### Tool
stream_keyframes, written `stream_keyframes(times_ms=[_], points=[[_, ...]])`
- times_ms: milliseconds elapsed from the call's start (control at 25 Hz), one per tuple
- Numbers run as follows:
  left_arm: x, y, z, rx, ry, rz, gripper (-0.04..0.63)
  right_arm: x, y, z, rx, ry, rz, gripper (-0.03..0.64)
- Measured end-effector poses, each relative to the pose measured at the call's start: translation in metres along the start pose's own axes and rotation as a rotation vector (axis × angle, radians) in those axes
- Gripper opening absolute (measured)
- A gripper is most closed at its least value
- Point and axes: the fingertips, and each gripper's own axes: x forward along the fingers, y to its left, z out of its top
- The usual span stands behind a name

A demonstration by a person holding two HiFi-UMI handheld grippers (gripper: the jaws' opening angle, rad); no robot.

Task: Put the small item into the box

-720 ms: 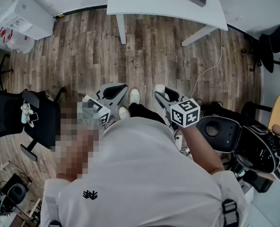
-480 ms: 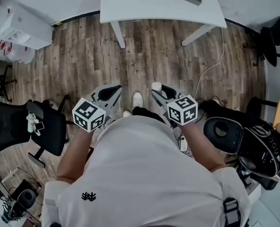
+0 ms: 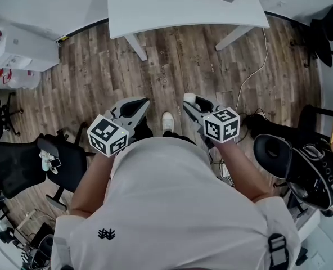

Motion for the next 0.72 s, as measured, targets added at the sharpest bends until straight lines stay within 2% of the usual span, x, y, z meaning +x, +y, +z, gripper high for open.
stream_keyframes(times_ms=[360, 560, 720], points=[[0.027, 0.074, 0.036, 0.033, 0.012, -0.156, 0.007, 0.029, -0.035, 0.055, 0.094, -0.038, -0.170, 0.175], [0.048, 0.112, 0.073, 0.093, 0.043, -0.264, 0.008, 0.043, -0.062, 0.106, 0.152, -0.086, -0.263, 0.175], [0.049, 0.135, 0.088, 0.128, 0.060, -0.339, 0.006, 0.056, -0.075, 0.134, 0.198, -0.120, -0.329, 0.175]])
